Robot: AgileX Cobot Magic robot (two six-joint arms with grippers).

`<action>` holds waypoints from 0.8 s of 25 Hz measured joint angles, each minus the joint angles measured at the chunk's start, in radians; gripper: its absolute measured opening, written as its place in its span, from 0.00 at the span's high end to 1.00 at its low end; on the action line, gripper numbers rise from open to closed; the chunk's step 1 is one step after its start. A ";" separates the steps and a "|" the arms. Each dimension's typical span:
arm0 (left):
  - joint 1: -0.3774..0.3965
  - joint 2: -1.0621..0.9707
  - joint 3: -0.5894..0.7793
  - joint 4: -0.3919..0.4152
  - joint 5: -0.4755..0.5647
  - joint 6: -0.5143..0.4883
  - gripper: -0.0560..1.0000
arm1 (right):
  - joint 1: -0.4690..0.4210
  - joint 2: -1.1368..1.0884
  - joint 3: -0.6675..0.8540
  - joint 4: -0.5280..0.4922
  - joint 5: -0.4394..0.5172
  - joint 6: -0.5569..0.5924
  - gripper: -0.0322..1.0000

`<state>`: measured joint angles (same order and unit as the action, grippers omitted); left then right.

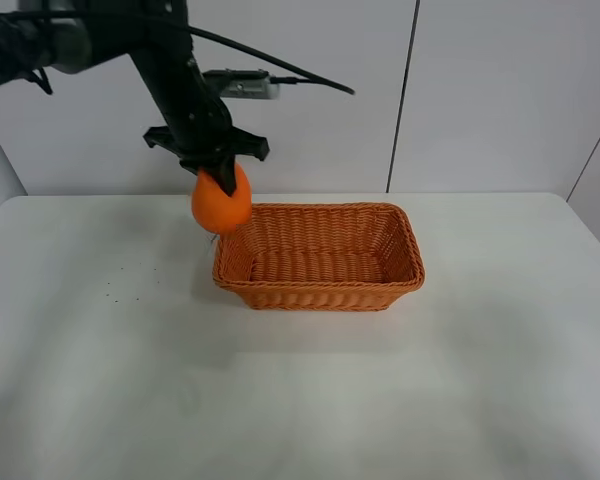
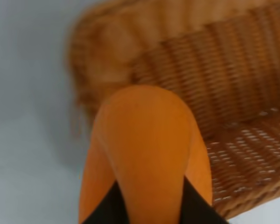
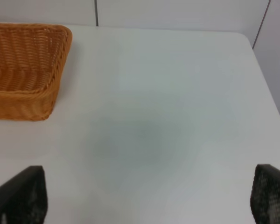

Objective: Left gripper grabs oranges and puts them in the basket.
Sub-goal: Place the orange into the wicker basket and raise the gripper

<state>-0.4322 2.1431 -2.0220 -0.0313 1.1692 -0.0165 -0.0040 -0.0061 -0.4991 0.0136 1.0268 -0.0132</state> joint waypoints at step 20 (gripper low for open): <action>-0.185 0.293 -0.116 0.005 -0.225 -0.002 0.48 | 0.000 0.000 0.000 0.000 0.000 0.000 0.30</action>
<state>-0.6167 2.4358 -2.1380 -0.0266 0.9442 -0.0183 -0.0040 -0.0061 -0.4991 0.0136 1.0268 -0.0132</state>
